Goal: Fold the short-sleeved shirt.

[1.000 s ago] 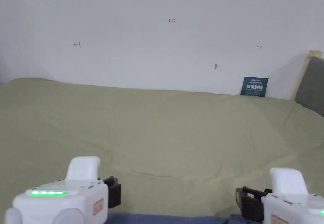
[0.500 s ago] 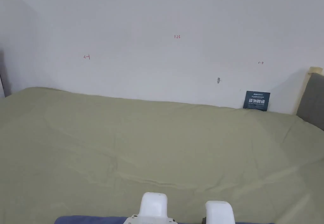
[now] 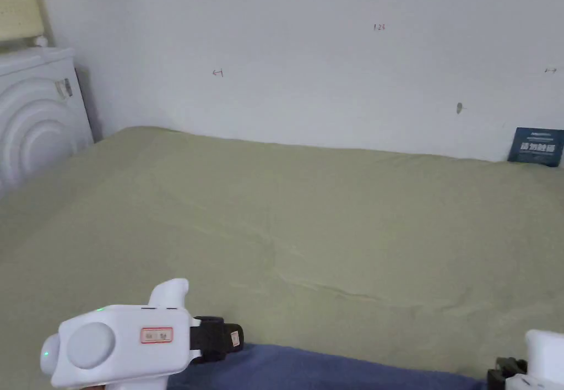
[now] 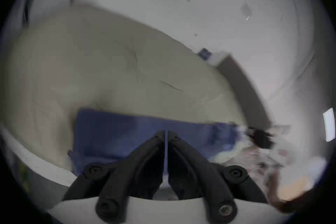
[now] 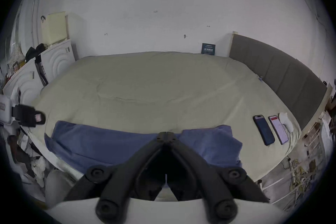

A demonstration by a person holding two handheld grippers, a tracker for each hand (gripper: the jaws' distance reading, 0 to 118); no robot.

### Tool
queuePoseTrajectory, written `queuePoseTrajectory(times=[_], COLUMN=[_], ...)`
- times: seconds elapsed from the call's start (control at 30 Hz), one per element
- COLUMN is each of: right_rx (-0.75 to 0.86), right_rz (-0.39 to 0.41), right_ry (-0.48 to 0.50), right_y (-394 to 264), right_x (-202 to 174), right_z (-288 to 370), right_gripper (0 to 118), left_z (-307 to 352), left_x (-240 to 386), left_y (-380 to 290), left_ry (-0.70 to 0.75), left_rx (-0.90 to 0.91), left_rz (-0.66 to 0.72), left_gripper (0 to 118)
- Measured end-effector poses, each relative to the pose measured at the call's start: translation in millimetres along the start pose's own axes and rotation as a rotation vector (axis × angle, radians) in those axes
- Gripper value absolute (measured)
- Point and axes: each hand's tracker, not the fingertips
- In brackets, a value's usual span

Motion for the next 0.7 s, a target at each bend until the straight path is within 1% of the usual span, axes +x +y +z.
queuePoseTrajectory(times=[0.03, 0.07, 0.1, 0.13, 0.17, 0.2, 0.27, 0.33, 0.4, 0.47, 0.57, 0.6, 0.63, 0.67, 0.7], right_rx=[-0.001, -0.011, -0.016, -0.022, -0.025, -0.024, -0.028, -0.026, -0.026, -0.03, -0.047, -0.051, -0.055, -0.061, -0.072], right_rz=[-0.01, -0.027, -0.041, -0.054, -0.061, -0.065, -0.059, -0.046, -0.049, -0.056, -0.061, -0.068, -0.077, -0.079, -0.078], right_ry=[0.001, -0.003, 0.004, 0.009, 0.006, 0.013, 0.015, 0.014, 0.022, 0.029, 0.045, 0.052, 0.059, 0.064, 0.068], right_y=[1, 4, 5, 6, 8, 9, 11, 12, 12, 12, 10, 9, 7, 5, 2], right_x=[4, 7, 11, 13, 15, 16, 17, 16, 17, 17, 13, 13, 12, 12, 11], right_z=[-2, -4, -6, -6, -6, -6, -5, -3, -2, -4, -6, -7, -8, -10, -12], right_gripper=[1, 1, 1, 1, 1, 1, 1, 1, 1, 1, 1, 1, 1, 1, 1], left_z=[8, 17, 21, 22, 24, 25, 21, 14, 4, -11, -18, -14, -13, -10, -7], left_x=[-22, -37, -47, -60, -71, -87, -105, -123, -133, -134, -131, -130, -126, -123, -120], left_y=[0, -4, -7, -10, -14, -16, -19, -24, -32, -36, -38, -38, -38, -38, -39], left_ry=[-0.114, -0.111, -0.126, -0.12, -0.128, -0.148, -0.079, 0.011, 0.014, -0.017, 0.01, -0.002, -0.002, 0.006, -0.003], left_rx=[-0.039, -0.002, 0.004, -0.012, -0.009, 0.006, 0.017, -0.014, -0.052, -0.064, -0.028, -0.019, -0.007, 0.003, 0.013], left_rz=[0.026, 0.016, 0.017, 0.036, 0.065, 0.107, 0.187, 0.242, 0.289, 0.307, 0.311, 0.318, 0.331, 0.343, 0.338], left_gripper=[10, 34, 73, 115, 118, 118, 118, 118, 118, 118, 118, 118, 112, 86, 28])
